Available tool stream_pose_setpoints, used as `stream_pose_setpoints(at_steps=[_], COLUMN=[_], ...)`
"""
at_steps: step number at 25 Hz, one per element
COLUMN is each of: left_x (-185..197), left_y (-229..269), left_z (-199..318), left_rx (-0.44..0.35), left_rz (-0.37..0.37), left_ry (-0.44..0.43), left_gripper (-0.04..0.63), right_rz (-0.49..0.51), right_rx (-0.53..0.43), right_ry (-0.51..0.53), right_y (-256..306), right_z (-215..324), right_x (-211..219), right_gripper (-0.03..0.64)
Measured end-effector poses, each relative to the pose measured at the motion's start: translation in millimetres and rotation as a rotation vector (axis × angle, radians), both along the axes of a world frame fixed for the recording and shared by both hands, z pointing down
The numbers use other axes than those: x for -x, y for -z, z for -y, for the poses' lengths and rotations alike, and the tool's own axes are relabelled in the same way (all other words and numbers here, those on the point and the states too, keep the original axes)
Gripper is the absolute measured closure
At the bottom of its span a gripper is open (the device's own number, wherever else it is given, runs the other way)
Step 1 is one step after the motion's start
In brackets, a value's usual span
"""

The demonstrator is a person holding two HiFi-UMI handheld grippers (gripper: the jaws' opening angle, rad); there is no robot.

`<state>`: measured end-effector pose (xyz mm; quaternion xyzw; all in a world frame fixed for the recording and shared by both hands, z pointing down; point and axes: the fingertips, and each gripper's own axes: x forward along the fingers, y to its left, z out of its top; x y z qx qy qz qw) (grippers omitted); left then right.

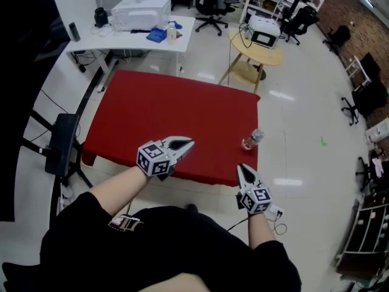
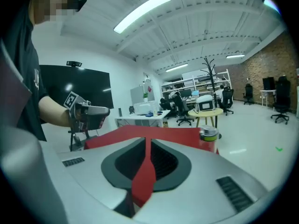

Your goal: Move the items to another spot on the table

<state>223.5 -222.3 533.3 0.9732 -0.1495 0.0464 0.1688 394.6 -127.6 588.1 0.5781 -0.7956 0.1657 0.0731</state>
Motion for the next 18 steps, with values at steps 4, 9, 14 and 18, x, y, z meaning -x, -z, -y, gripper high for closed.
stream_pose_setpoints(at_steps=[4, 9, 14, 18], left_x=[113, 241, 308, 326], left_y=[38, 74, 101, 111], left_z=[-32, -69, -112, -149], left_rx=[-0.026, -0.075, -0.145, -0.103], left_rz=[-0.001, -0.019, -0.027, -0.068], left_ry=[0.002, 0.023, 0.035, 0.065], left_gripper=[0.594, 0.594, 0.594, 0.594], right_rz=[0.129, 0.192, 0.207, 0.177], right_rx=[-0.058, -0.103, -0.143, -0.146], right_ry=[0.054, 0.180, 0.328, 0.434], right_y=[52, 103, 147, 156], right_z=[-10, -23, -47, -75], right_x=[110, 250, 344, 381], right_gripper=[0.615, 0.615, 0.615, 0.615])
